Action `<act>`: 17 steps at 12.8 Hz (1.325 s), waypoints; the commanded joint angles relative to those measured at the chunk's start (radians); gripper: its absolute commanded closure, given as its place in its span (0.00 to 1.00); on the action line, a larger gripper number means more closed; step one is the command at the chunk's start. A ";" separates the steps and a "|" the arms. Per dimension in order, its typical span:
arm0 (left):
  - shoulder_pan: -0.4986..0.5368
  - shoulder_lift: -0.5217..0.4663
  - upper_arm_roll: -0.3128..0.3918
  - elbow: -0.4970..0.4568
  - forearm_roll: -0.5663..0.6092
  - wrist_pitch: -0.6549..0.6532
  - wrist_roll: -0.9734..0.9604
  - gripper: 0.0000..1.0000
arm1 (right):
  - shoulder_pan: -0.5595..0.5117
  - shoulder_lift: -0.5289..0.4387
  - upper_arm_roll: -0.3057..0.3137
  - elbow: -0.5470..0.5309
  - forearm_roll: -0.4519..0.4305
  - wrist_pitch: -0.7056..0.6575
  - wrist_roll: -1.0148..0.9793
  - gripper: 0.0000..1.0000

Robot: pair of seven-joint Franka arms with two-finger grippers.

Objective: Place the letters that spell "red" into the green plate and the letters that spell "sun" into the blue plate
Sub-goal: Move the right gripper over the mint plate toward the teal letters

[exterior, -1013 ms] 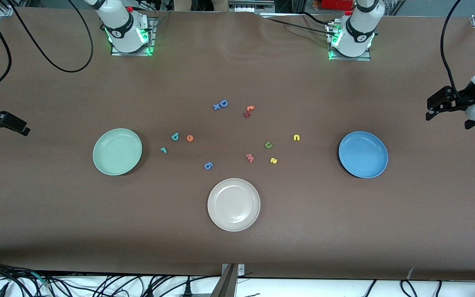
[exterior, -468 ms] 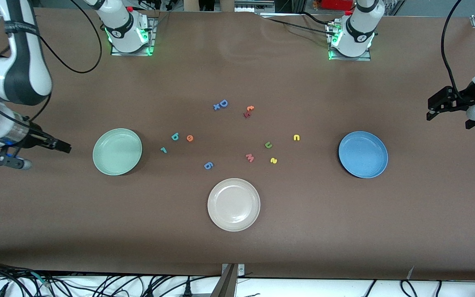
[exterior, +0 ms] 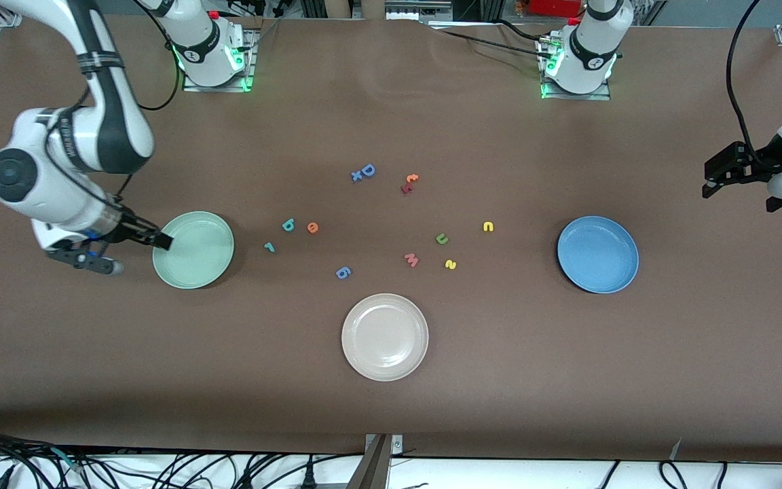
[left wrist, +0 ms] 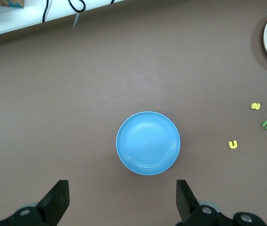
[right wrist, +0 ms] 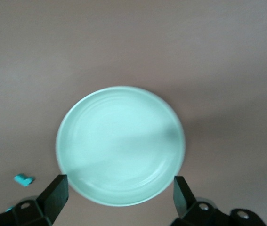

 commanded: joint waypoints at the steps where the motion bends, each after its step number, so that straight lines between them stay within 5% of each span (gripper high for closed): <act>1: 0.007 0.014 0.000 0.032 -0.014 -0.024 0.024 0.00 | 0.047 0.022 -0.002 -0.016 -0.004 0.025 0.059 0.01; 6: 0.009 0.014 0.000 0.032 -0.014 -0.026 0.025 0.00 | 0.127 0.082 0.079 -0.016 -0.004 0.037 0.273 0.01; 17: 0.007 0.014 -0.002 0.032 -0.014 -0.026 0.025 0.00 | 0.242 0.238 0.144 -0.010 -0.003 0.163 0.556 0.01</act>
